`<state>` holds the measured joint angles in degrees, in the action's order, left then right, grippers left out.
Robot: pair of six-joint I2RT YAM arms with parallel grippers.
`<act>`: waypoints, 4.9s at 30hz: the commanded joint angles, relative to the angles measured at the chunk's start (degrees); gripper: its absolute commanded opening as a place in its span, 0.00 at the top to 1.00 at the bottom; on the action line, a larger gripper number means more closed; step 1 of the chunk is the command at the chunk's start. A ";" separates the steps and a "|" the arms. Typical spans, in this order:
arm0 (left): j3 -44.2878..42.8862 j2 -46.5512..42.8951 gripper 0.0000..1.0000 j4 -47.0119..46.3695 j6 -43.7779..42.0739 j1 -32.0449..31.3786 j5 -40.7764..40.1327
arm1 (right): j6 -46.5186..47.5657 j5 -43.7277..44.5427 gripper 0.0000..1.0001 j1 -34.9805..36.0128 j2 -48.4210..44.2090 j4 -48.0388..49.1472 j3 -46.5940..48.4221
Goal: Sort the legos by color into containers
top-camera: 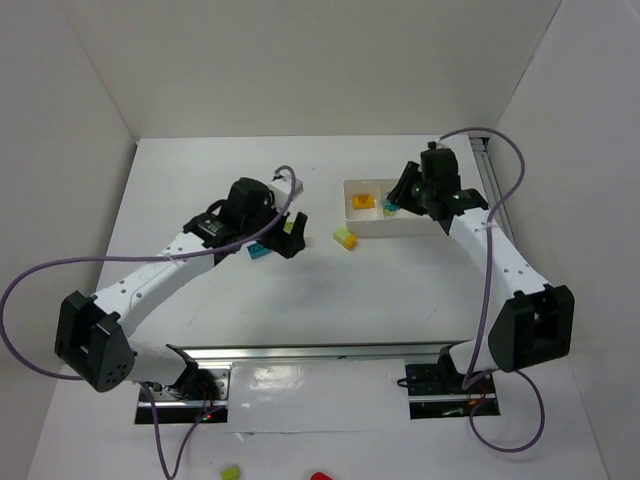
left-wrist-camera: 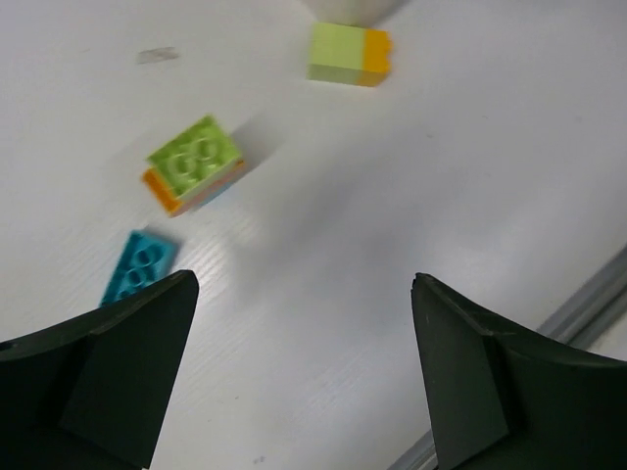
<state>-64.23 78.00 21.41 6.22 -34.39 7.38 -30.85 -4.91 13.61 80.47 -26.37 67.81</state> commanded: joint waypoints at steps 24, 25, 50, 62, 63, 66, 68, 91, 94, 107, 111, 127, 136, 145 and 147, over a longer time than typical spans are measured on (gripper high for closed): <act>-2.04 18.32 0.13 4.88 6.97 13.39 -18.01 | 6.77 21.79 0.11 -10.53 18.60 3.96 17.54; -2.74 19.03 0.13 4.26 5.57 13.39 -18.01 | 6.77 21.17 0.11 -10.53 16.41 3.96 17.53; -1.52 23.61 0.24 0.30 4.94 11.19 -10.62 | 6.68 17.83 0.10 -10.53 4.52 -1.14 13.31; -1.60 25.71 0.27 2.15 4.42 11.19 -9.93 | 6.68 15.72 0.10 -10.53 3.47 -0.61 12.26; -1.08 26.24 0.31 2.15 4.42 10.67 -9.93 | 6.68 15.72 0.10 -10.53 3.47 -0.61 12.26; -1.08 25.46 0.46 2.94 4.94 10.13 -10.72 | 6.68 15.72 0.10 -10.53 3.47 -0.61 12.26; -0.47 24.31 0.50 3.63 4.94 10.13 -10.72 | 7.29 13.88 0.10 -10.53 3.47 -1.23 12.78; -8.71 4.36 1.00 6.01 0.29 7.06 23.38 | -9.84 -36.31 0.08 7.75 4.25 17.32 -0.50; -9.25 4.88 1.00 5.40 0.29 5.83 23.39 | -11.95 -35.70 0.10 9.15 5.66 18.72 0.74; -10.30 5.41 1.00 4.08 0.29 4.77 19.61 | -14.15 -35.70 0.32 17.24 9.97 19.87 0.83; -9.78 5.41 1.00 4.08 -0.24 4.77 17.33 | -14.76 -34.83 0.59 17.24 9.36 20.48 -0.31; -9.07 6.02 0.00 6.18 5.20 8.72 -2.28 | -8.54 -2.52 1.00 -3.83 2.51 8.91 5.91; -12.49 12.35 0.00 10.67 14.78 14.18 -4.64 | 2.62 24.15 1.00 -9.91 7.59 6.68 8.30; -16.89 15.26 0.00 13.21 13.21 10.76 -11.41 | 6.94 23.45 0.87 -12.90 19.53 7.91 14.09; -17.51 15.26 0.00 14.00 13.21 10.23 -12.39 | 6.94 22.67 0.48 -12.90 21.74 6.25 18.04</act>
<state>-78.63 93.80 34.15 19.66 -22.76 -1.85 -26.33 16.32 0.82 100.33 -19.20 79.72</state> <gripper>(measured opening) 1.001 0.452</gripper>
